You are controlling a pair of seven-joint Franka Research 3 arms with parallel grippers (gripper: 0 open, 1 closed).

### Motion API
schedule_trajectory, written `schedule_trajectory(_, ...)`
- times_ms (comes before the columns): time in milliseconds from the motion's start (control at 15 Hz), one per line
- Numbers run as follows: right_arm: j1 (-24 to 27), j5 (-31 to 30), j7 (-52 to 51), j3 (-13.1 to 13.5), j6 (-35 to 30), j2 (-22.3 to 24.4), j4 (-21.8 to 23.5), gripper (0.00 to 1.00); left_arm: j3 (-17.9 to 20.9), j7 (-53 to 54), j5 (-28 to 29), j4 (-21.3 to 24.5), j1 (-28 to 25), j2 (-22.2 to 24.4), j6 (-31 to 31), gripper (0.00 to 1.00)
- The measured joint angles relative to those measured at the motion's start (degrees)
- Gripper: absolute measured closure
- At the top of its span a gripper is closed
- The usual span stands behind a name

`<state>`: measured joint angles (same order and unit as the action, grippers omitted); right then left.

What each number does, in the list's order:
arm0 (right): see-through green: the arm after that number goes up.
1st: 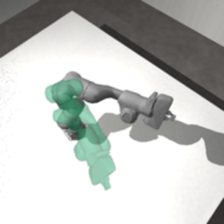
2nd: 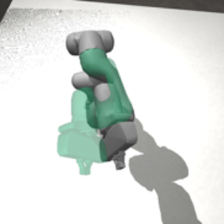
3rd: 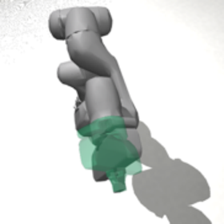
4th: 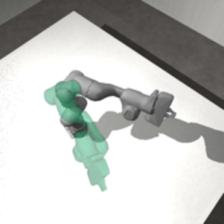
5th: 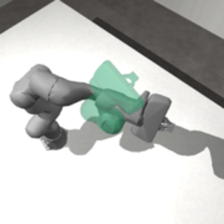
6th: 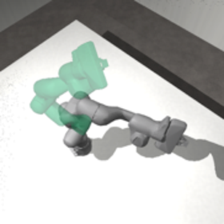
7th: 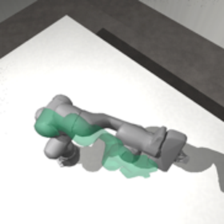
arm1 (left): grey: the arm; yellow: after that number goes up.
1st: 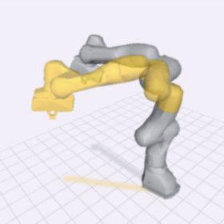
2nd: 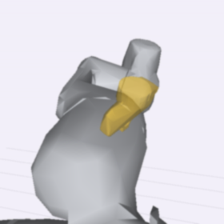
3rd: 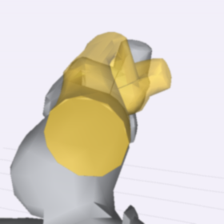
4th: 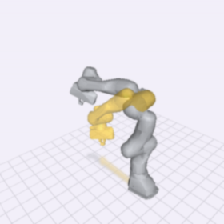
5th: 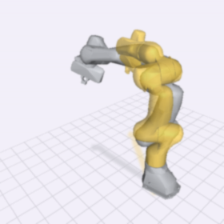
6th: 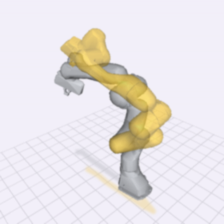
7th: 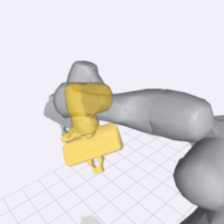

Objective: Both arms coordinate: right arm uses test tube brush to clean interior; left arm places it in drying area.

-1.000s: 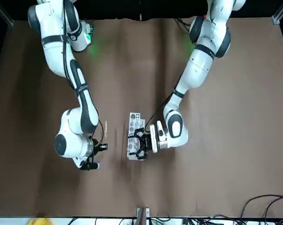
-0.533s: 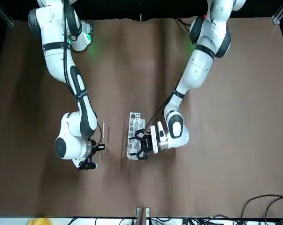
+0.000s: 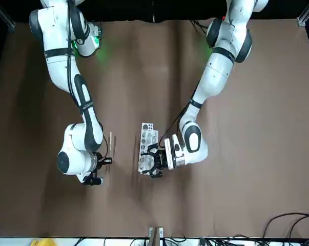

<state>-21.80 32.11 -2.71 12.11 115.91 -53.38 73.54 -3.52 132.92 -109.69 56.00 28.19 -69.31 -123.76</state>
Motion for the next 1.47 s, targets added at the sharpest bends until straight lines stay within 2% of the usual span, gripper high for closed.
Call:
schedule_trajectory(133, -0.02, 0.0, 0.0, -0.07, 0.0, 0.0, 0.22, 0.98, 0.07, 1.18, 0.0, 0.0, 0.4, -0.04, -0.1, 0.24)
schedule_trajectory(200, -0.01, 0.0, 0.0, -0.06, 0.0, 0.0, 0.32, 0.93, 0.07, 1.77, 0.0, 0.0, 0.46, -0.05, -0.1, 0.25)
schedule_trajectory(533, -0.01, 0.0, -0.07, -0.06, 0.0, 0.0, 0.46, 0.46, 0.08, 2.31, -0.16, 0.0, 0.49, -0.28, -0.1, 0.27)
schedule_trajectory(733, 0.04, 0.0, -0.14, 0.01, -0.04, 0.47, 0.22, 0.19, 0.08, 2.61, -0.55, -0.01, 0.51, -0.68, -0.1, 0.32)
schedule_trajectory(867, 0.37, 0.0, -0.13, 0.35, -2.54, 1.79, -0.43, 0.02, 0.08, 2.69, -0.58, -0.01, 0.51, -0.96, -0.11, 0.34)
schedule_trajectory(1067, 2.1, -0.01, -0.12, 0.98, -10.24, 5.56, -1.7, 0.0, 0.08, 2.84, -0.6, -0.02, 0.67, -1.24, -0.11, 0.35)
schedule_trajectory(1267, 3.19, -0.01, -0.08, 3.06, -19.35, 10.09, -3.6, 0.0, 0.08, 2.87, -0.63, -0.07, 1.0, -1.28, -0.16, 0.37)
schedule_trajectory(1333, 3.37, -0.01, 0.08, 3.61, -23.4, 11.78, -4.79, 0.0, 0.08, 2.87, -0.68, -0.09, 1.02, -1.28, -0.2, 0.42)
schedule_trajectory(1467, 3.37, -0.19, 1.35, 4.72, -29.75, 15.82, -6.52, 0.0, 0.09, 2.87, -0.68, -0.12, 1.02, -1.29, -0.21, 0.45)
